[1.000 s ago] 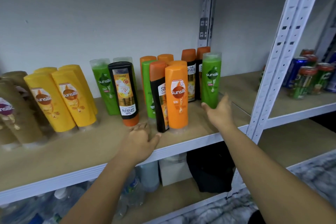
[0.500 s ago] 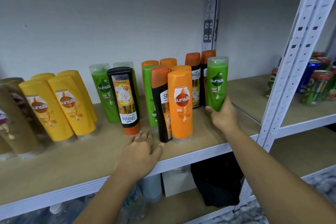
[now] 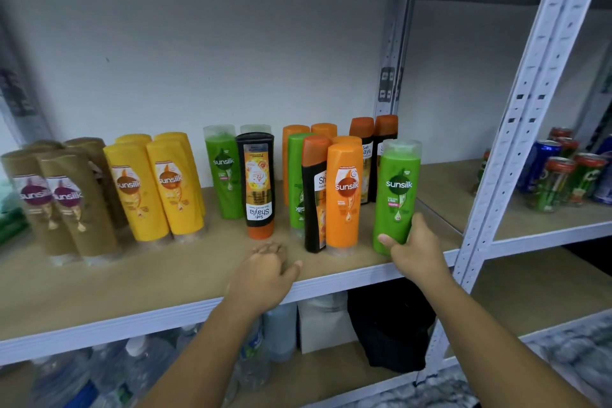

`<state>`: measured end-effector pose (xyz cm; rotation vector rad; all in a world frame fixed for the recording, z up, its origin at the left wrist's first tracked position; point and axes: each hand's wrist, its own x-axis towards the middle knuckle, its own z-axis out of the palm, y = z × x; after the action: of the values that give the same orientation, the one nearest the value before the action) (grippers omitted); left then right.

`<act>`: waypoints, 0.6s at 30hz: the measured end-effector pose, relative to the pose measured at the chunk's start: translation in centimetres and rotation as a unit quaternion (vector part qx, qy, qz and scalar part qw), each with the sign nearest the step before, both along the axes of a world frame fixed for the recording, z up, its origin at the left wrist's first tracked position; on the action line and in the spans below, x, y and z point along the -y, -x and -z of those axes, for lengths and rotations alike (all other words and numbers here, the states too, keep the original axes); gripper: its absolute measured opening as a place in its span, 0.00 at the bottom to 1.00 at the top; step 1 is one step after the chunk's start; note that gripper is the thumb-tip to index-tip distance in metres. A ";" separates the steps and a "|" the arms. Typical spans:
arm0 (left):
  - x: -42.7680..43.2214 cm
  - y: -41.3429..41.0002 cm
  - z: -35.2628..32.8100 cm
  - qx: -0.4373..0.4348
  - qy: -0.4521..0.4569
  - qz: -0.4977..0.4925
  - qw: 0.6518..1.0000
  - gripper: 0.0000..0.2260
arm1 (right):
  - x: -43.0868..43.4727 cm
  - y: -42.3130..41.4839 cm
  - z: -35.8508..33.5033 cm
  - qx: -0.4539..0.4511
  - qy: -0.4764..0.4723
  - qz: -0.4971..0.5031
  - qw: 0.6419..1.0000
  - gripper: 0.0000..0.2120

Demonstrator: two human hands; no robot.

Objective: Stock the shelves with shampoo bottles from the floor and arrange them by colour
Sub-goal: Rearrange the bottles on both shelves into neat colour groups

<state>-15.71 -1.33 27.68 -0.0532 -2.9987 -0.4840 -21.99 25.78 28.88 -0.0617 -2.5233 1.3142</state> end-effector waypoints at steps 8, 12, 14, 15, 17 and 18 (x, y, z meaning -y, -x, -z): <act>4.0 -3.2 0.5 -0.016 -0.017 -0.022 0.999 0.19 | 3.6 -5.5 -0.8 0.010 -0.001 -0.061 0.998 0.16; 5.8 -4.6 0.2 -0.016 -0.041 -0.043 0.998 0.17 | 6.3 -6.8 -0.6 0.008 -0.020 -0.091 0.996 0.17; 6.8 -5.0 0.1 -0.017 -0.046 -0.054 0.997 0.16 | 8.3 -7.1 -0.4 0.002 -0.024 -0.122 0.992 0.20; 7.2 -5.1 0.1 -0.018 -0.049 -0.059 0.997 0.16 | 9.4 -7.1 -0.3 -0.003 -0.020 -0.140 0.990 0.21; 7.9 -4.9 0.0 -0.029 -0.067 -0.070 0.995 0.14 | 11.7 -7.1 -0.4 -0.012 -0.021 -0.164 0.986 0.23; 8.2 -4.7 0.0 -0.041 -0.084 -0.075 0.993 0.14 | 12.7 -7.0 -0.4 -0.018 -0.026 -0.170 0.985 0.24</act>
<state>-11.02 -9.48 27.68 0.1619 -2.8431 -0.6954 -14.98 13.06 29.28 0.4183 -2.6168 1.3502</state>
